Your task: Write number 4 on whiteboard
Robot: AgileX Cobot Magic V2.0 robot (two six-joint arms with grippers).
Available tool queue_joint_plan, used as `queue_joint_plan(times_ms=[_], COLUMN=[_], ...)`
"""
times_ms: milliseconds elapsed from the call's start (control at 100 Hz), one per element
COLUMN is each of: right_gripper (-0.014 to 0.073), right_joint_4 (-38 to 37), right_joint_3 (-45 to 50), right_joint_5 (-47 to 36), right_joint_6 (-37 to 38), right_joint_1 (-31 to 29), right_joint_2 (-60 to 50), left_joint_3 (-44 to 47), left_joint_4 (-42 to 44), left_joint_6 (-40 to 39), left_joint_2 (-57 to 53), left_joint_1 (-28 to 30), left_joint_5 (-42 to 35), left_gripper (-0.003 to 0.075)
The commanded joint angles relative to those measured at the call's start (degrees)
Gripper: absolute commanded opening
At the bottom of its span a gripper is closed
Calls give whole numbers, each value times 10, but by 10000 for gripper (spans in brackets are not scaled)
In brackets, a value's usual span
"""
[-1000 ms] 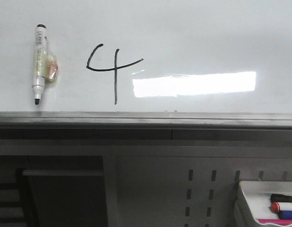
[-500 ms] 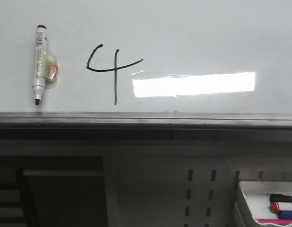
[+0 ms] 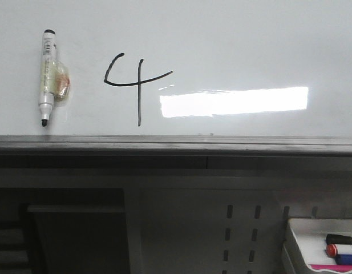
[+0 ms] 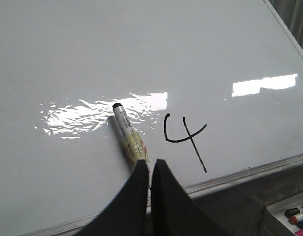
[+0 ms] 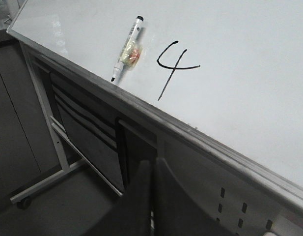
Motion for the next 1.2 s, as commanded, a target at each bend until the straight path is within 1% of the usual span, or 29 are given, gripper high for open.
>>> queue_joint_plan(times_ms=[0, 170, 270, 350, 420, 510, 640, 740, 810, 930, 990, 1040, 1190], right_gripper=[-64, -64, -64, -64, -64, -64, -64, -64, -64, -64, -64, -64, -64], right_joint_4=[-2, -2, -2, -2, -2, -2, -2, -2, -2, -2, -2, -2, -2], right_joint_3=[-16, -16, -16, -16, -16, -16, -16, -16, -16, -16, -16, -16, -16], right_joint_5=[-46, -46, -46, -46, -46, -46, -46, -46, -46, -46, -46, -46, -46], right_joint_6=[-4, -4, -4, -4, -4, -4, -4, -4, -4, -4, -4, -4, -4], right_joint_1=[-4, -4, -4, -4, -4, -4, -4, -4, -4, -4, -4, -4, -4], right_joint_2=[4, 4, 4, 4, 4, 4, 4, 4, 4, 4, 4, 4, 4], left_joint_3=[-15, -14, -14, -13, -8, 3, 33, 62, 85, 125, 122, 124, 124], left_joint_4=[-5, -3, 37, 45, 33, 30, 3, 3, 3, 1, 0, -1, -1], left_joint_6=[0, 0, 0, 5, 37, 37, 37, 37, 37, 37, 37, 37, 37], left_joint_2=[4, 4, 3, 2, 0, -7, -9, -9, -11, -15, -15, -15, -15], left_joint_1=[-4, -4, 13, 58, 104, 164, 250, 290, 301, 301, 301, 301, 301], left_joint_5=[-45, -41, -40, -28, -25, -29, -29, -29, -29, -29, 21, 37, 35], left_gripper=[-20, -20, -20, -20, -20, -20, -20, -20, -20, -20, -20, -20, -20])
